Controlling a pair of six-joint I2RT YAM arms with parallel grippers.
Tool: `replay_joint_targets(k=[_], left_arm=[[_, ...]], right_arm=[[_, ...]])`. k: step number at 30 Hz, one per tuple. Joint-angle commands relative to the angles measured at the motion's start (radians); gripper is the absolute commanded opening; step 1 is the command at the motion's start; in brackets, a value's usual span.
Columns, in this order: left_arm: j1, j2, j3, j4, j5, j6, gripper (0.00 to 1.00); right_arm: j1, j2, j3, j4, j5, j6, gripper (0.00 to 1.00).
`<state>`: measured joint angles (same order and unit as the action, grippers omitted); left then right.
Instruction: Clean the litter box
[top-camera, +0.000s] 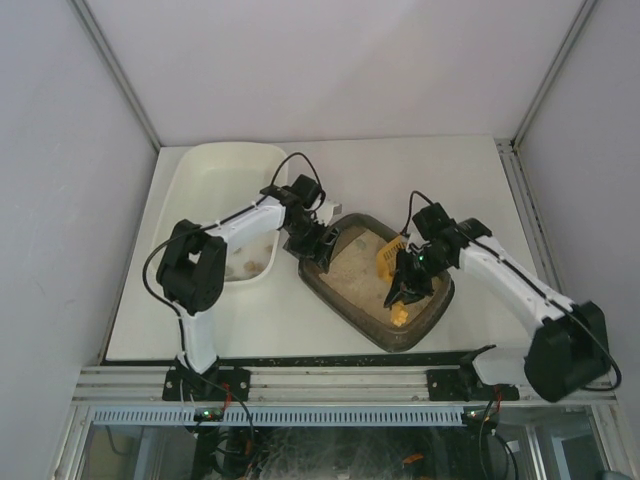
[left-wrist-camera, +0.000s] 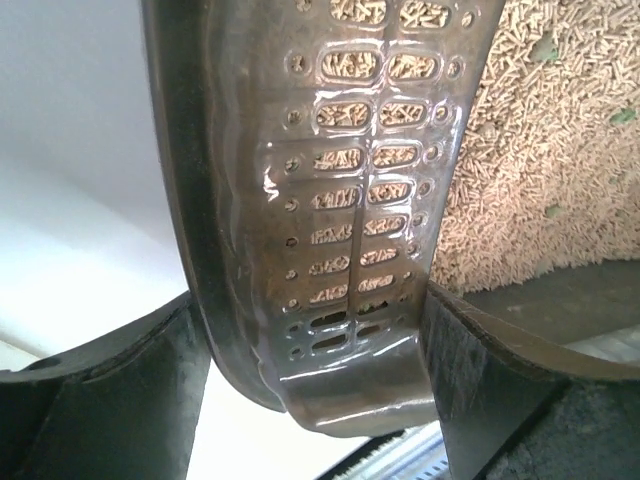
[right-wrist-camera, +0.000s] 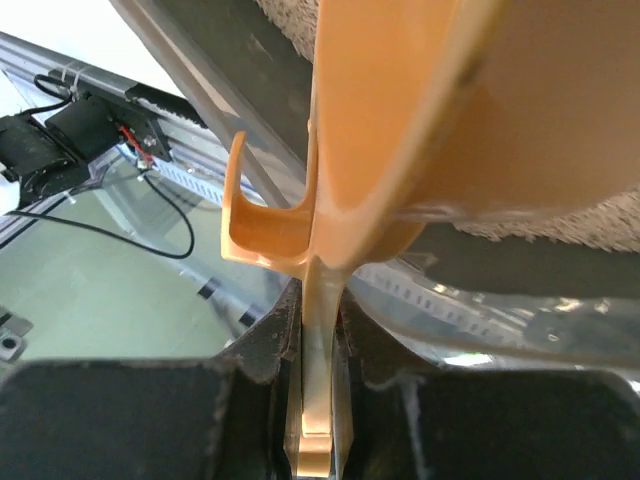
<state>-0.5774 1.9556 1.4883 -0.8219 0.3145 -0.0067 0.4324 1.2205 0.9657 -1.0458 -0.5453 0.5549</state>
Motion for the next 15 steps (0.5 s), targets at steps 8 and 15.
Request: replay_joint_targets(k=[8, 15], left_arm=[[-0.012, -0.276, -0.056, -0.003, 0.063, -0.160, 0.82], [-0.016, -0.305, -0.112, 0.067, 0.111, -0.191, 0.83]], right_arm=[[0.047, 0.272, 0.148, -0.075, -0.023, -0.033, 0.00], [0.107, 0.352, 0.181, -0.049, 0.089, 0.000, 0.00]])
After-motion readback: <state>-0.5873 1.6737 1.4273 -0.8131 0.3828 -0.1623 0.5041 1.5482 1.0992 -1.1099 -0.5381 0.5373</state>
